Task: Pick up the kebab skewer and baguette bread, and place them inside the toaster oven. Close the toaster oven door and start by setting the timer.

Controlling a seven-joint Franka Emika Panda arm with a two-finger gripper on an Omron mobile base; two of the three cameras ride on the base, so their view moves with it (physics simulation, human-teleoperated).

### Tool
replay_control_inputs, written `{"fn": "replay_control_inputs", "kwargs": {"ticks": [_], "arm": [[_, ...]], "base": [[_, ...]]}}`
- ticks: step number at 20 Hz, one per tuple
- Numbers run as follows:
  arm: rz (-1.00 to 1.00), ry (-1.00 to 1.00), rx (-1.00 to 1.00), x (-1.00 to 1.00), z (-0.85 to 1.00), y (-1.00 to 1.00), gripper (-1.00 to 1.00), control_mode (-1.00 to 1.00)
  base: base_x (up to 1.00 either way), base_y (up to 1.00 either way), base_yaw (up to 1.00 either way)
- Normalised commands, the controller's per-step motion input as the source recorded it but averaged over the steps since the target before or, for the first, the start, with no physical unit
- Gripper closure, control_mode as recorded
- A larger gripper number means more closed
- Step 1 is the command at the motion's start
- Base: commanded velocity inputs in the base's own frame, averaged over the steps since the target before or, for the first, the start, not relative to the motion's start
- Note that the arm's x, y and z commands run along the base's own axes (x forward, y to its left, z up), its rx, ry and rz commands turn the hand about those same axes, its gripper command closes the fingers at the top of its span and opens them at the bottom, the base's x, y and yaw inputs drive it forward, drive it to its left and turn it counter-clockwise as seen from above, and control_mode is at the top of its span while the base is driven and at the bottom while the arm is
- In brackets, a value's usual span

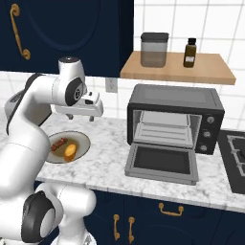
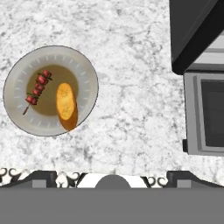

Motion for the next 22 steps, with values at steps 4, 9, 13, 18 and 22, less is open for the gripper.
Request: {"fn": "replay_control_inputs", "kwargs": {"ticks": [4, 9, 13, 18, 22], "arm": [[0.0, 0.0, 0.0, 0.0, 0.0, 0.0, -1.0, 1.0], [0.0, 0.0, 0.0, 0.0, 0.0, 0.0, -1.0, -1.0], [0.0, 0.0, 0.0, -0.02, 0.0, 0.0, -1.0, -1.0], [0.07, -0.09, 0.03, -0.32, -0.2, -0.42, -1.0, -1.0], [0.19, -0.45, 0.15, -0.38, -0.23, -0.95, -1.0, -1.0]], "base": [[0.0, 0.0, 0.0], [0.0, 0.0, 0.0], [0.0, 0.0, 0.0], [0.0, 0.0, 0.0], [0.0, 0.0, 0.0]]}}
